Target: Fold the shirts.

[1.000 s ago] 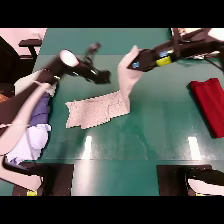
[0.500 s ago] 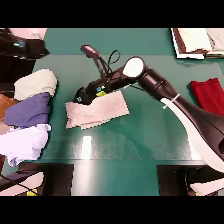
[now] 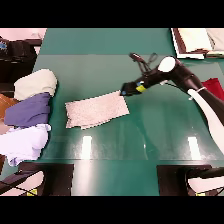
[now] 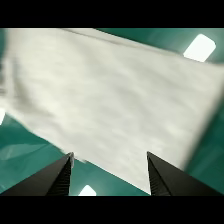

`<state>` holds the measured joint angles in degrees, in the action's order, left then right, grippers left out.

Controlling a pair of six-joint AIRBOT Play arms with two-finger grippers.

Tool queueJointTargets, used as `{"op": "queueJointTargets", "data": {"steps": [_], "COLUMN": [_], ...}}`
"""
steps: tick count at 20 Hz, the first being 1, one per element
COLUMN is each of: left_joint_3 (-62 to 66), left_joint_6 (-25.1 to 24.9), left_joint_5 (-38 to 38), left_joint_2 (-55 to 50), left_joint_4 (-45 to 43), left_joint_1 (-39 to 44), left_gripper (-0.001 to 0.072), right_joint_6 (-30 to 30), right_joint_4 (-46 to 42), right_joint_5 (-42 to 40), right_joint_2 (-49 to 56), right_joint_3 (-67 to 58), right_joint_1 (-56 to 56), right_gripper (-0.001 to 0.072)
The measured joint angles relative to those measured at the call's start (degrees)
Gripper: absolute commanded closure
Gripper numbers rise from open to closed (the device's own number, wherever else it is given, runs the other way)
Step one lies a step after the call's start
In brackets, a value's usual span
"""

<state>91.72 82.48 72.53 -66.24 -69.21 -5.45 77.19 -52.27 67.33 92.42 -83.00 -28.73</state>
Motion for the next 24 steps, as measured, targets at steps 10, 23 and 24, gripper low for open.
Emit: {"op": "queueJointTargets", "data": {"steps": [10,23,24], "left_joint_3": [-0.17,-0.17,-0.17], "left_joint_6": [-0.02,-0.44,-0.44], "left_joint_5": [-0.48,-3.72,-4.20], "left_joint_2": [0.02,0.02,0.02], "left_joint_4": [2.16,6.45,6.43], "left_joint_1": [0.13,7.37,9.18], "left_gripper": [0.0688,0.0689,0.0689], "right_joint_6": [-1.11,0.26,0.96], "right_joint_4": [13.92,8.94,6.88], "right_joint_5": [0.02,-0.44,-0.04], "right_joint_2": [11.17,16.06,14.47], "right_joint_3": [5.01,-12.48,-12.81], "right_joint_1": [4.11,1.42,3.74], "right_gripper": [0.0182,0.0699,0.0699]}}
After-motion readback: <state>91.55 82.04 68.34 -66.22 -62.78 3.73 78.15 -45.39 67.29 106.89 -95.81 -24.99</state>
